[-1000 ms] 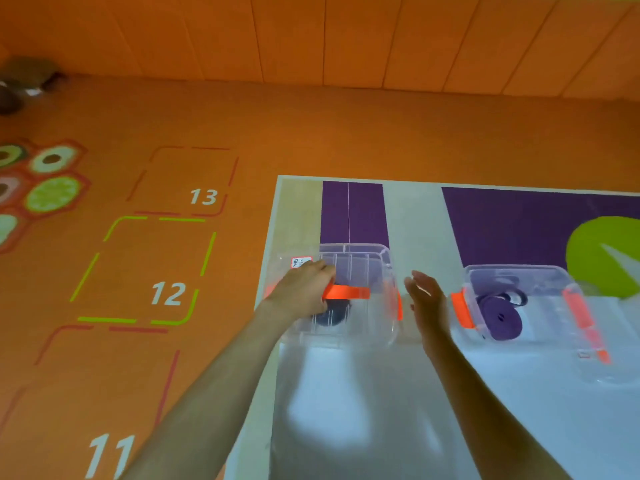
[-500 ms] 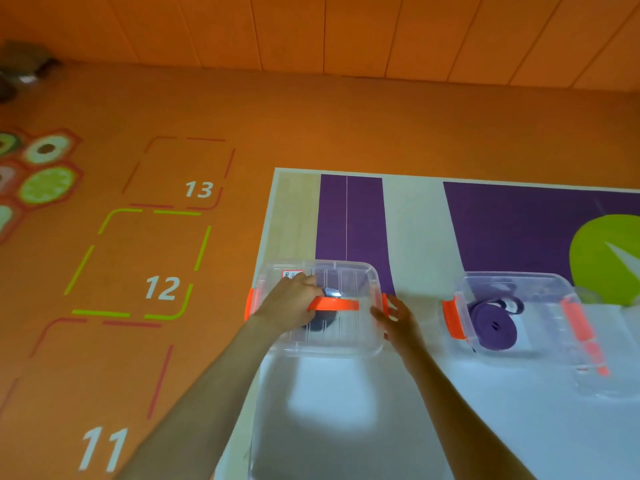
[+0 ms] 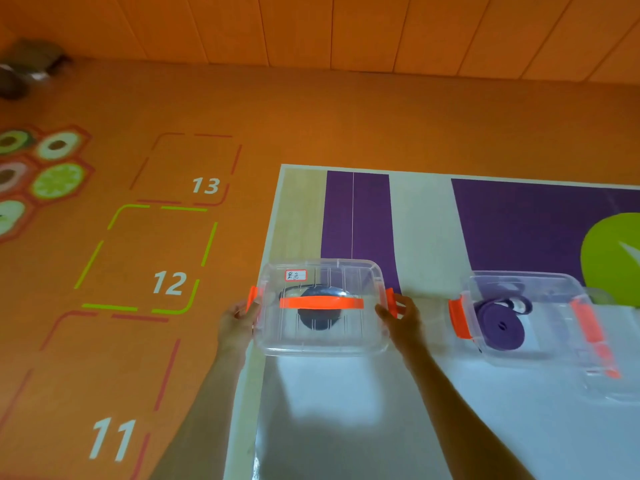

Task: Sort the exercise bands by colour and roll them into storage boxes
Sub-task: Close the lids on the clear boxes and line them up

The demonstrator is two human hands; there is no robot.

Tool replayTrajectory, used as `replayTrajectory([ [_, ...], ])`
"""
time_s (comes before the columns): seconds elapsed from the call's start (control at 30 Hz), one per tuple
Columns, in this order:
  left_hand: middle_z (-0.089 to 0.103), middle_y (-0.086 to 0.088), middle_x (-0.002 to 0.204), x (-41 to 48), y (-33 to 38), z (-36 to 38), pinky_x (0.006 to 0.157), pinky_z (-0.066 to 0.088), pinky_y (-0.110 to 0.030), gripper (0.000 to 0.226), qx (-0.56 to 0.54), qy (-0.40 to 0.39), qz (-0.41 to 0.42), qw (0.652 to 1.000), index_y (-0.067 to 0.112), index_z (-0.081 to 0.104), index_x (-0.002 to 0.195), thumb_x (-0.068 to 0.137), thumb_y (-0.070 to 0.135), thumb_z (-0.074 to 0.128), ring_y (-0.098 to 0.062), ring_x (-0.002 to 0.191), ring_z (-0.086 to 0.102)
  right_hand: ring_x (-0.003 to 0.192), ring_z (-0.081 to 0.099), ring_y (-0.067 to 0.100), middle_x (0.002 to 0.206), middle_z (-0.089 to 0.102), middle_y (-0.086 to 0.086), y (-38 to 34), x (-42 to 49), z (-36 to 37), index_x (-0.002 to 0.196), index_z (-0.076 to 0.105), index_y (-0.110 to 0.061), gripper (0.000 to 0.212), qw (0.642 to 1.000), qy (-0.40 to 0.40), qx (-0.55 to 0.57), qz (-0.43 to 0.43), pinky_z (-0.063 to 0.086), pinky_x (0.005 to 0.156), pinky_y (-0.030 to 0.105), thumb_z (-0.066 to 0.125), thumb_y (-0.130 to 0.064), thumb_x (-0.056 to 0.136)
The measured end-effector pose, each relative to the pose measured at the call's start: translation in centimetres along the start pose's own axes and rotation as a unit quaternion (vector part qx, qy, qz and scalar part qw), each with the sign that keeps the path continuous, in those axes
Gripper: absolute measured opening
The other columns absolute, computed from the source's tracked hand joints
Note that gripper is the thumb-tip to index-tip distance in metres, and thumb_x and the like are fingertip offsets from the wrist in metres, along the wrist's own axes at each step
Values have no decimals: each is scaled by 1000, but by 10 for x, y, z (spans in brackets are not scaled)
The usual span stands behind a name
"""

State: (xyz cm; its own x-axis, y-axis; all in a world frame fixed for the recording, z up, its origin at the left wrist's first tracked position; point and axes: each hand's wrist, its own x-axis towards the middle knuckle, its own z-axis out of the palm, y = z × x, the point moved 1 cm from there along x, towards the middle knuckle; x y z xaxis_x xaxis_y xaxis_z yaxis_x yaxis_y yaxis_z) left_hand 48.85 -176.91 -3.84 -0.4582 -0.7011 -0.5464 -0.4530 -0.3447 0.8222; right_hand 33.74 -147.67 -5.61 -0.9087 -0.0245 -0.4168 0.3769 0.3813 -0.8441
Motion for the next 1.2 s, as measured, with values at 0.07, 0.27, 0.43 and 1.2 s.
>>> replayTrajectory([
  [0.07,60,-6,78,-1,-1,-1,68,48,-33,13,-18,37,48,998,12,69,94,92,15,81,-9,61,58,101,65,32,114,65,11,-3,-3,4,131,58,-3,48,999,37,-12,-20,57,90,52,80,-10,89],
  [0.27,74,3,88,-9,-13,2,78,54,-35,19,31,41,100,994,17,75,99,86,19,88,-21,80,67,99,71,34,112,75,16,1,-19,15,127,66,-5,48,984,135,-80,-84,59,88,50,85,-14,85],
  [0.43,78,3,105,-22,-12,6,94,59,-37,37,81,53,137,986,8,77,122,87,19,86,-19,95,74,81,73,29,90,78,9,13,-13,16,106,76,-11,28,983,139,-67,-97,62,78,56,83,-27,84],
  [1.2,74,-6,109,-185,-4,107,75,60,-43,35,465,-83,523,709,15,75,109,77,2,80,-33,98,71,100,74,20,115,78,-2,24,-117,-186,116,76,-21,21,936,41,-266,-225,48,83,23,64,-14,99],
])
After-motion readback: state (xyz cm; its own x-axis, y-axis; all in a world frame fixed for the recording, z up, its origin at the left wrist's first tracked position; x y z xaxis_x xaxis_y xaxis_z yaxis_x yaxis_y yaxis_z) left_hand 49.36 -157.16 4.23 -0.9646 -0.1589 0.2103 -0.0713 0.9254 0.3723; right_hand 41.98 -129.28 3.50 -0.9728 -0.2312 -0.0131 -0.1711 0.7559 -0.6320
